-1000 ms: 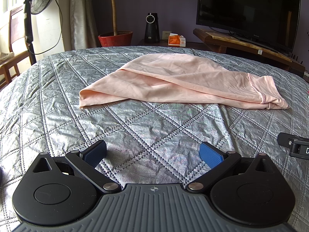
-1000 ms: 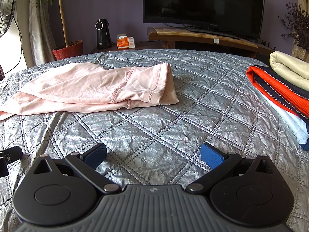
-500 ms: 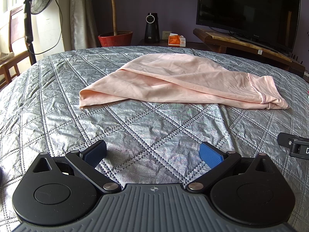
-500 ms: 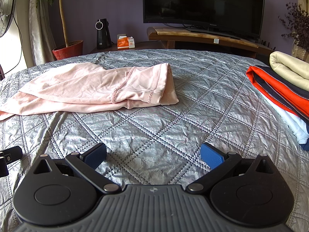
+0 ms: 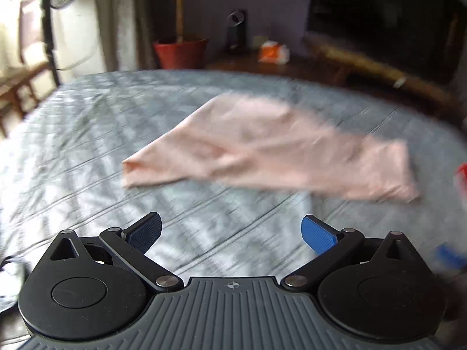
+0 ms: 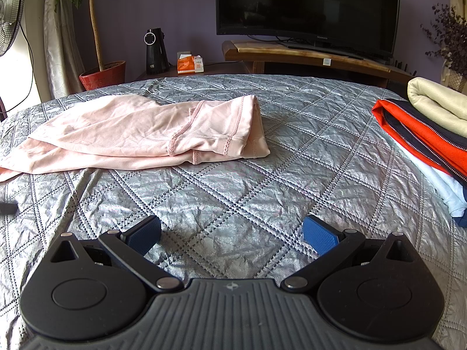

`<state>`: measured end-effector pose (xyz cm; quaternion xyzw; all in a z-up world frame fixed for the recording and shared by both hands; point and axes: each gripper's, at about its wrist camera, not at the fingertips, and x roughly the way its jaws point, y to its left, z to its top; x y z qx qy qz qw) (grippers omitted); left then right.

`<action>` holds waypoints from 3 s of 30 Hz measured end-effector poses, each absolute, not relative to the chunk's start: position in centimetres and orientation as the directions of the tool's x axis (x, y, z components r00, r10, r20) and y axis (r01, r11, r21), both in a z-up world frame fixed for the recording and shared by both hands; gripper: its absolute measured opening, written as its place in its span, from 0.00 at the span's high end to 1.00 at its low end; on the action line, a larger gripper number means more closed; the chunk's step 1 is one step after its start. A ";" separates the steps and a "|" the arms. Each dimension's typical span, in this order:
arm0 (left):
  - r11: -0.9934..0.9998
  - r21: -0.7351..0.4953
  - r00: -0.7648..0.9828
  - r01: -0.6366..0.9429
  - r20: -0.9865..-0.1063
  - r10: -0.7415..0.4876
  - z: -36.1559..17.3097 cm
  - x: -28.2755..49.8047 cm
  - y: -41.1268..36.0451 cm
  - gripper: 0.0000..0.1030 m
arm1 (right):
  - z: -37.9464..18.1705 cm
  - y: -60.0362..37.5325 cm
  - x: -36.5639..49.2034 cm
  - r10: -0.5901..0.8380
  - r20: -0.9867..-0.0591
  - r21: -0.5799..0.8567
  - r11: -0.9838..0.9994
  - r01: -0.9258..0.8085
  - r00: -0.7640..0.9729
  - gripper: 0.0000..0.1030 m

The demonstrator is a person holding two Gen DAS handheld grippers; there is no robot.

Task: Fold clothes

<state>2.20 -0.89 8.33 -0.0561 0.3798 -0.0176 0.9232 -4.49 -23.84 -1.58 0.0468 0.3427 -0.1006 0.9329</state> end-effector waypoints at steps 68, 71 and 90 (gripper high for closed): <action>0.984 -0.125 0.614 0.130 -0.769 -0.179 22.1 -0.1 -4.6 0.00 | -1.6 -23.8 -4.5 -0.156 -0.649 0.018 0.975 0.220 0.745 0.00; 0.983 -0.129 0.611 0.134 -0.770 -0.185 22.1 -0.1 -4.6 0.00 | -1.6 -23.8 -4.5 -0.156 -0.649 0.018 0.975 0.220 0.745 0.00; 0.970 -0.183 0.581 0.163 -0.777 -0.244 22.3 -0.5 -5.1 0.00 | -1.6 -23.8 -4.5 -0.156 -0.649 0.018 0.975 0.220 0.745 0.00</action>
